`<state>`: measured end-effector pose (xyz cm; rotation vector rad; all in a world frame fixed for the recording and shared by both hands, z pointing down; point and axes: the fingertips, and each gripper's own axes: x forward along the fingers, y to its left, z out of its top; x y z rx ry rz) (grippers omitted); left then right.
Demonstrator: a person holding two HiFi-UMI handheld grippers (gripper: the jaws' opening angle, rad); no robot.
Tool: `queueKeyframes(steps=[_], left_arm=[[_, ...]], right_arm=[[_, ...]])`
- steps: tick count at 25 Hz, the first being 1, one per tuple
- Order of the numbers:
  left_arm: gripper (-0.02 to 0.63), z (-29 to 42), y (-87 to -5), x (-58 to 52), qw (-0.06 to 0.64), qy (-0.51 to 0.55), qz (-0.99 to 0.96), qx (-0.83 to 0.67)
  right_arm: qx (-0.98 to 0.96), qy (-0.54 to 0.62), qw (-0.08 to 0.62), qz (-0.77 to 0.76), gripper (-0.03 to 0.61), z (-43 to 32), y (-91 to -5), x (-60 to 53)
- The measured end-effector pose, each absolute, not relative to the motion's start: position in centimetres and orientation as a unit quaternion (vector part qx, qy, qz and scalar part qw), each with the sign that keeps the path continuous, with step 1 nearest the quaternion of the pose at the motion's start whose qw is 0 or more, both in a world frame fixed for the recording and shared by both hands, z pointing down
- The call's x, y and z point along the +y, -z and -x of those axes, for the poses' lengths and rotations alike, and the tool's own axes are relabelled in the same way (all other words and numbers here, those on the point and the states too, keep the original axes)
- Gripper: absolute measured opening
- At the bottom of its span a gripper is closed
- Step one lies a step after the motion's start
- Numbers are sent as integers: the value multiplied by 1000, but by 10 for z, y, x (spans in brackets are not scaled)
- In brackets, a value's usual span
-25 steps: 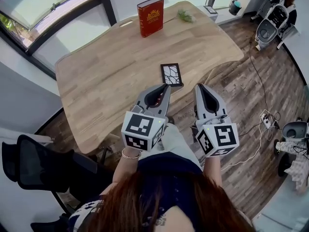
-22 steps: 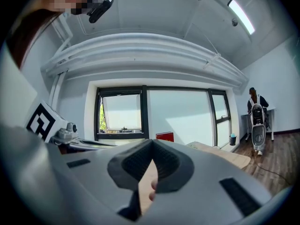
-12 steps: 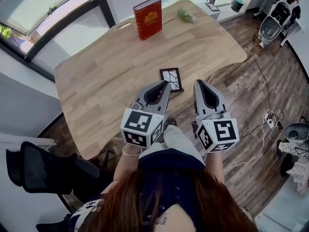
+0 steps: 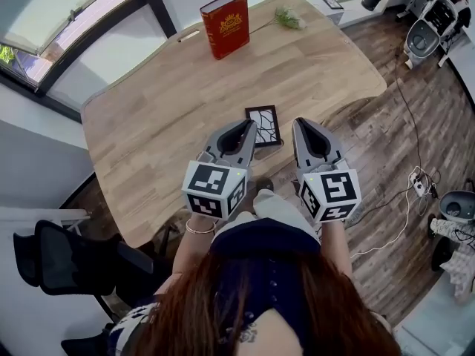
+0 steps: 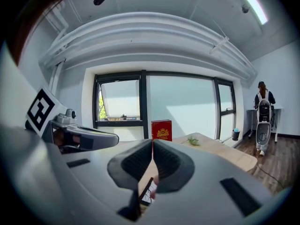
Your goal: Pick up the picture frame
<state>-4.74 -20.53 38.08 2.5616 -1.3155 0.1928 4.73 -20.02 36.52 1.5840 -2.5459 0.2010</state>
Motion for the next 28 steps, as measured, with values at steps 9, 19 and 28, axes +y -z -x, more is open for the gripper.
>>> queueKeyframes(steps=[9, 19, 28], left_arm=[[37, 48, -413, -234, 159, -69, -870, -462], [37, 46, -454, -256, 198, -95, -859, -463], [48, 46, -493, -271, 238, -120, -845, -463]], right_arm=[[-851, -88, 107, -506, 28, -48, -405, -234], [-856, -126, 151, -479, 28, -48, -449, -260], [-854, -165, 188, -457, 28, -49, -493, -279]])
